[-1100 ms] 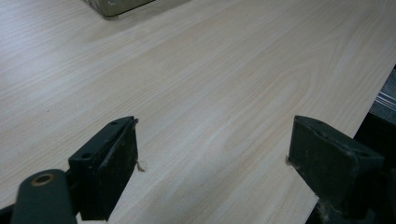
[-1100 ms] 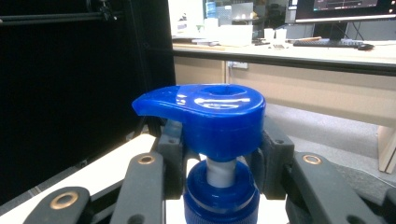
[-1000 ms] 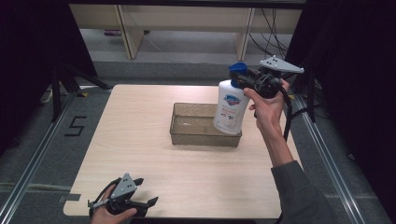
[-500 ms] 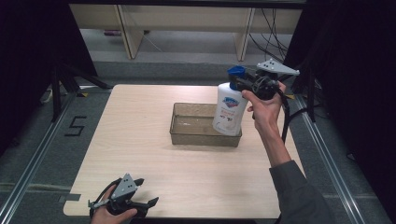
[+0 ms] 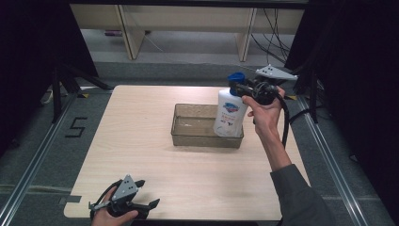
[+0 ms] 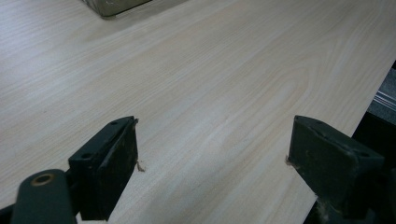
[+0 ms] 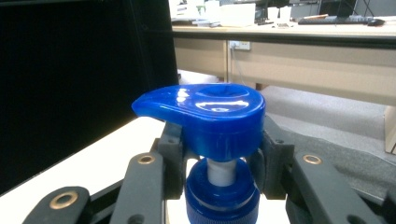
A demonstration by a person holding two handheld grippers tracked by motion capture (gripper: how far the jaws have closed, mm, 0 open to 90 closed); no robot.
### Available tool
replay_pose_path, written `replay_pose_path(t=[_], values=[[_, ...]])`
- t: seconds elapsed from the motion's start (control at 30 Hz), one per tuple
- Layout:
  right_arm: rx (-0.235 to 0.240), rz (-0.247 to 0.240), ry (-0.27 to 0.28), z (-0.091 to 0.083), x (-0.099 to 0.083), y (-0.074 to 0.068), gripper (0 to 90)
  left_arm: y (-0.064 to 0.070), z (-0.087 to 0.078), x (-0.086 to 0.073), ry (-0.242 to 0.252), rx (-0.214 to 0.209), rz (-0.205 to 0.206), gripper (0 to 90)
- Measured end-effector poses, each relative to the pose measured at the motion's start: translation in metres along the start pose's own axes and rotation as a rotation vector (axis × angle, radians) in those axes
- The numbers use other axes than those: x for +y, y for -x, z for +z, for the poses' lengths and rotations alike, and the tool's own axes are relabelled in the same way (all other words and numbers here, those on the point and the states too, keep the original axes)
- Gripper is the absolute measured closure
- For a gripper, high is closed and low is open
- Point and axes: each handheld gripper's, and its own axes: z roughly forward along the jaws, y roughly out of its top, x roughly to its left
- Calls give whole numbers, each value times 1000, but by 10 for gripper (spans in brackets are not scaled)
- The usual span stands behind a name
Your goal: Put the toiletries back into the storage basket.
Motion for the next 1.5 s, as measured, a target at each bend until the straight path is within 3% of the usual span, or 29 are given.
replay_pose_path(t=[0.43, 0.73, 0.97, 1.0, 1.13, 1.17, 1.2, 1.4, 1.43, 1.5], values=[[3, 11, -29, 4, -18, 5, 608, 0, 0, 0, 10, 10, 0, 154], [20, 46, -52, 5, -29, 7, 607, 0, 0, 0, 1, 3, 3, 154], [25, 18, -55, 4, -33, 4, 605, 0, -1, 0, 0, 7, 9, 154], [24, 17, -54, 4, -34, 3, 605, 2, 1, 0, 18, 1, 0, 154], [19, 13, -44, 5, -35, 3, 603, 2, 0, 0, 3, 4, 16, 154], [10, -20, -32, 5, -35, 5, 603, 2, 0, 0, 3, 4, 16, 154], [14, 3, -44, 4, -35, 3, 601, 2, 0, 0, 9, 6, 4, 154], [20, 20, -51, 3, -36, 2, 574, 2, 1, 0, 9, 2, 4, 154], [7, 27, -58, 3, -35, 1, 506, 2, 1, 0, 4, 4, 8, 154], [11, 47, -63, 4, -37, 3, 494, 2, 1, 0, 2, 4, 8, 154]])
